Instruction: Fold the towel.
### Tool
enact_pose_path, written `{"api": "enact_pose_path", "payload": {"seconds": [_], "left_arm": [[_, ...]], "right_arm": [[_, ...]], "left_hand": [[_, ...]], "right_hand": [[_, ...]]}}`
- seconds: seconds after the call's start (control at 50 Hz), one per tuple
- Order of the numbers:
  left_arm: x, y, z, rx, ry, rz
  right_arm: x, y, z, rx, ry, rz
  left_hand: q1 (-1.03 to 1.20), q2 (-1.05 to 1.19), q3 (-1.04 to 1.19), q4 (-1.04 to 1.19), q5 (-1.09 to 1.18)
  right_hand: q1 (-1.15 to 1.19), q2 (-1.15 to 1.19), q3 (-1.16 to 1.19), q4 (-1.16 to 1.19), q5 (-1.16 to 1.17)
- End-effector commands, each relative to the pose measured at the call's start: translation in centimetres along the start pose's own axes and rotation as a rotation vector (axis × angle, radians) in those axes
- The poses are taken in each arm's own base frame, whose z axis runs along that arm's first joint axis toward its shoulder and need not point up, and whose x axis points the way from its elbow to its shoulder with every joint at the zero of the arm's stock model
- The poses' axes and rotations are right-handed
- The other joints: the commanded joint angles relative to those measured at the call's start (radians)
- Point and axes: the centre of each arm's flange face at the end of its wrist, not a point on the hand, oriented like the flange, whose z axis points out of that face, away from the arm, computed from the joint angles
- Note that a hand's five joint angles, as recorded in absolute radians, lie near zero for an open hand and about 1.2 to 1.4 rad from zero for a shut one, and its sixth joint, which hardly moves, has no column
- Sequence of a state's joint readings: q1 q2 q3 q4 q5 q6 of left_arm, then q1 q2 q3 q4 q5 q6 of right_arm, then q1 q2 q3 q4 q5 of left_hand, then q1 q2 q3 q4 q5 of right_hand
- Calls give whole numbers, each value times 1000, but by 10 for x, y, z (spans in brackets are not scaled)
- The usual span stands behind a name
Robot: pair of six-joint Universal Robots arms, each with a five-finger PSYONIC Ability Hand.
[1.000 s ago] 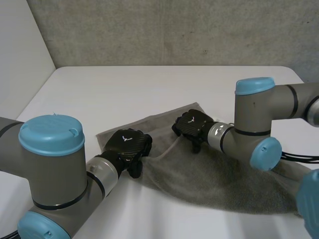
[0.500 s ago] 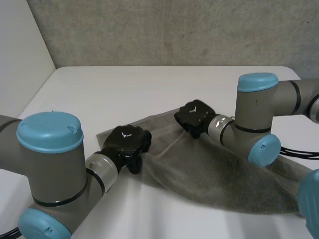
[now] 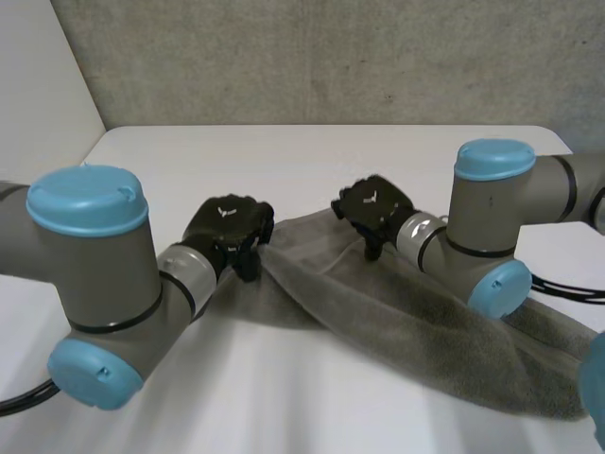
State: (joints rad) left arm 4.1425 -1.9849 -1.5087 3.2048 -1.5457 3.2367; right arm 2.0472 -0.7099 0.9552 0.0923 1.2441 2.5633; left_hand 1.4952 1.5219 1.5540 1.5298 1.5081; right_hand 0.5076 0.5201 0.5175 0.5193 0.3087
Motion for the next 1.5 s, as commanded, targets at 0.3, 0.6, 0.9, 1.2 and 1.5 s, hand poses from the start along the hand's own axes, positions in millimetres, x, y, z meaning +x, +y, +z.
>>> {"api": "enact_pose_path", "payload": {"seconds": [0.3,0.6,0.9,1.2,1.5], "left_arm": [[5,33,-28,-112,17,4],[4,30,-28,-103,15,4],[-1,13,-15,-38,-2,5],[-49,-123,40,476,-176,29],[-40,-129,2,588,-199,29]], "right_arm": [[-13,23,8,-74,-54,-28],[-16,29,10,-83,-62,-19],[20,-14,9,100,139,-8],[116,-138,-38,633,752,-147],[74,-113,-58,429,446,-121]], "left_hand": [[-99,-126,-158,-134,-286],[-99,-126,-158,-134,-286],[-99,-126,-158,-134,-286],[-99,-126,-158,-134,-286],[-99,-126,-158,-134,-286]], "right_hand": [[-29,-42,-39,-41,-5],[635,623,625,624,660],[889,876,879,877,913],[889,876,879,877,913],[889,876,879,877,913]]}}
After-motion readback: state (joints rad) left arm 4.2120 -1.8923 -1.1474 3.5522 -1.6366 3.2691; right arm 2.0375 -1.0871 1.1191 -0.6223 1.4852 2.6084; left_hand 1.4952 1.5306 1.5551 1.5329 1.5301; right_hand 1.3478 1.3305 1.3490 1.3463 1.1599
